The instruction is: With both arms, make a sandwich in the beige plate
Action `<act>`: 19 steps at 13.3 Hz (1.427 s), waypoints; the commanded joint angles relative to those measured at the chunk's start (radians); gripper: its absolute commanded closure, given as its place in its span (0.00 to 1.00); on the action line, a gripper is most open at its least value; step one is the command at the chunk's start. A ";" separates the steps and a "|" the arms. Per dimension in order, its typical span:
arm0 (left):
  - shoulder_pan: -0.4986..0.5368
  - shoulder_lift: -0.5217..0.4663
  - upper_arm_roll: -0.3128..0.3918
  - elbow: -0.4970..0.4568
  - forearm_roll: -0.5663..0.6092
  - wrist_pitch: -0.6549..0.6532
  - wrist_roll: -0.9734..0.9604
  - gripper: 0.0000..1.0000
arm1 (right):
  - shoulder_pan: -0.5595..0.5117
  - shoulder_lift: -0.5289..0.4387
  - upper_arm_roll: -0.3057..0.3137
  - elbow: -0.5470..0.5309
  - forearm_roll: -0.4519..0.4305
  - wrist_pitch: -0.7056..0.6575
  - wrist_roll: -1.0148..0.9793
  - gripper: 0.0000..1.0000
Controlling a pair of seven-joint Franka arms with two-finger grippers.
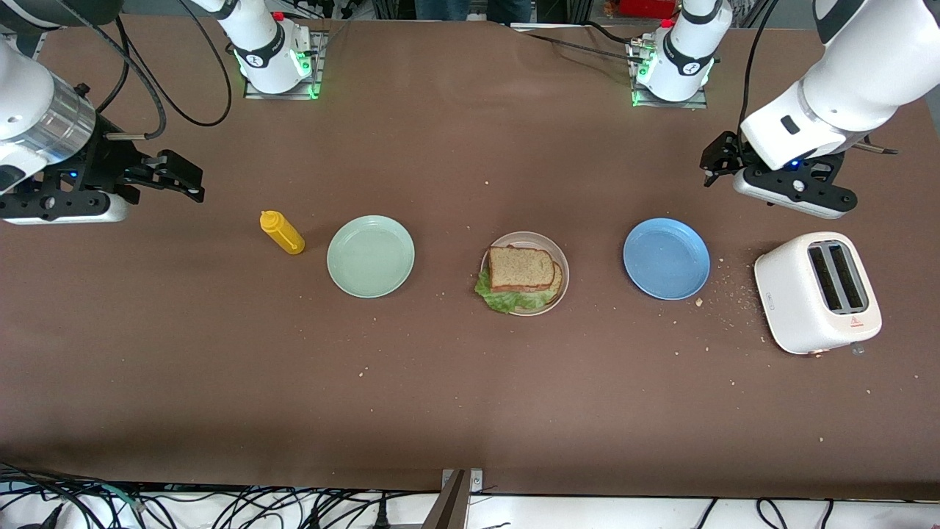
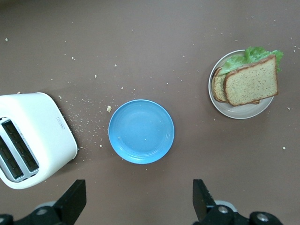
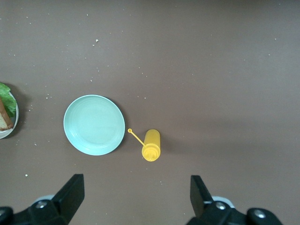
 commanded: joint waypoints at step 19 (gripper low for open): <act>0.103 -0.083 -0.006 -0.053 -0.014 -0.021 -0.146 0.00 | 0.023 -0.054 0.061 -0.152 -0.071 0.166 0.066 0.01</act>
